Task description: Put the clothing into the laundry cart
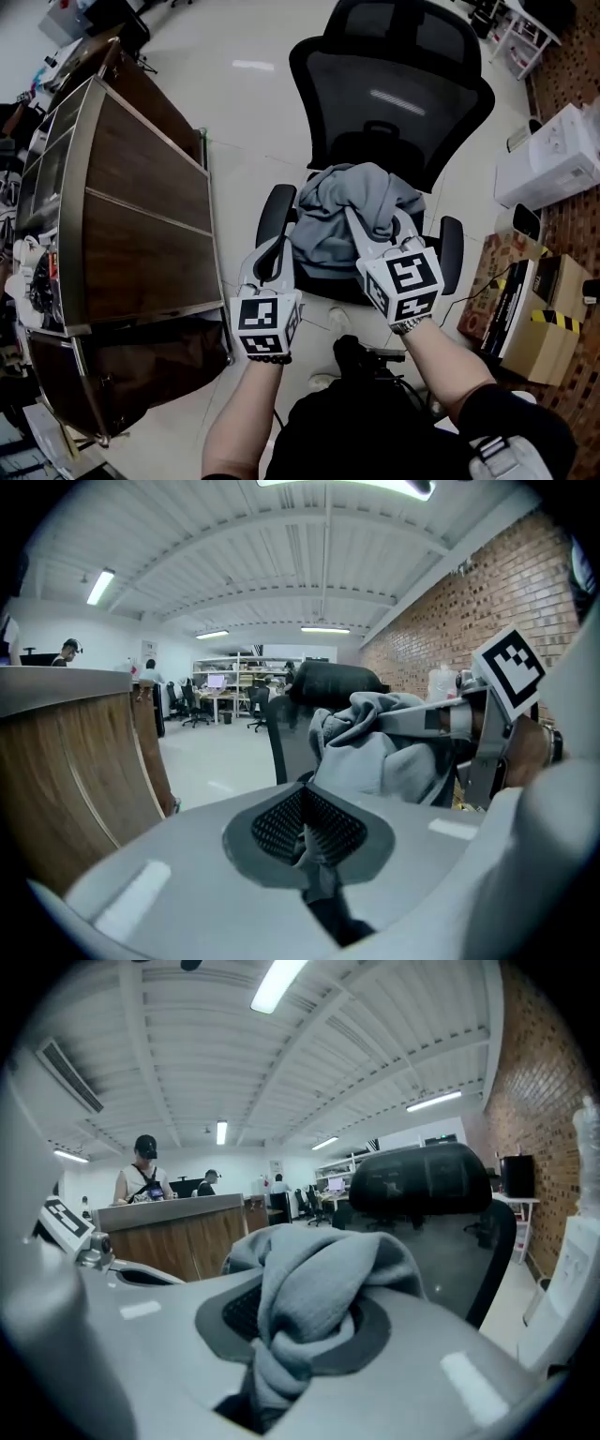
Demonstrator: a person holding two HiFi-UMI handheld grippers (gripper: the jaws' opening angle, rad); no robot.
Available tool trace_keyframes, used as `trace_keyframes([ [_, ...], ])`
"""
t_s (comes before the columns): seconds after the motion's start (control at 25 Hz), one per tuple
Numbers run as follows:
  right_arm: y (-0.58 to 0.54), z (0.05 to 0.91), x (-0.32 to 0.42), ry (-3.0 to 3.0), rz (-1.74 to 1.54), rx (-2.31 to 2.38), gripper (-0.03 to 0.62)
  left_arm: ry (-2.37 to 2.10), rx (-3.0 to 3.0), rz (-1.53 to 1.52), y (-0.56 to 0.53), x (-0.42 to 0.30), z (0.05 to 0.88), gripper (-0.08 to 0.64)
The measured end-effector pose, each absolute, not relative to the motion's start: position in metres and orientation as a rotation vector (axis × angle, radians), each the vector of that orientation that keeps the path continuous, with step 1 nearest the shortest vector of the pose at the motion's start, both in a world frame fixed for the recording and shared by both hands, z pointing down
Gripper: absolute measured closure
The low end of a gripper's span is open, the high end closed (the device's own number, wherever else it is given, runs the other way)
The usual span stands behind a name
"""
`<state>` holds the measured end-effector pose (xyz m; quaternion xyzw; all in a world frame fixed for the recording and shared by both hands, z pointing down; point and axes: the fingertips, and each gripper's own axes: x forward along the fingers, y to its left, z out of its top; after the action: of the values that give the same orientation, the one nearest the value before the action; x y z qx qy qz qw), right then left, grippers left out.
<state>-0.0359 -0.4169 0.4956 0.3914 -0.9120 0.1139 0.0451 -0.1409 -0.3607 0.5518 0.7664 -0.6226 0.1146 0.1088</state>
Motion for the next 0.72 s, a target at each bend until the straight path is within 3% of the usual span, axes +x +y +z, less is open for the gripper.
trace_keyframes([
  [0.72,-0.194,0.271,-0.096,-3.167,-0.037,0.872,0.503,-2.25,2.143,0.168,-0.138,-0.211,0.393,0.557],
])
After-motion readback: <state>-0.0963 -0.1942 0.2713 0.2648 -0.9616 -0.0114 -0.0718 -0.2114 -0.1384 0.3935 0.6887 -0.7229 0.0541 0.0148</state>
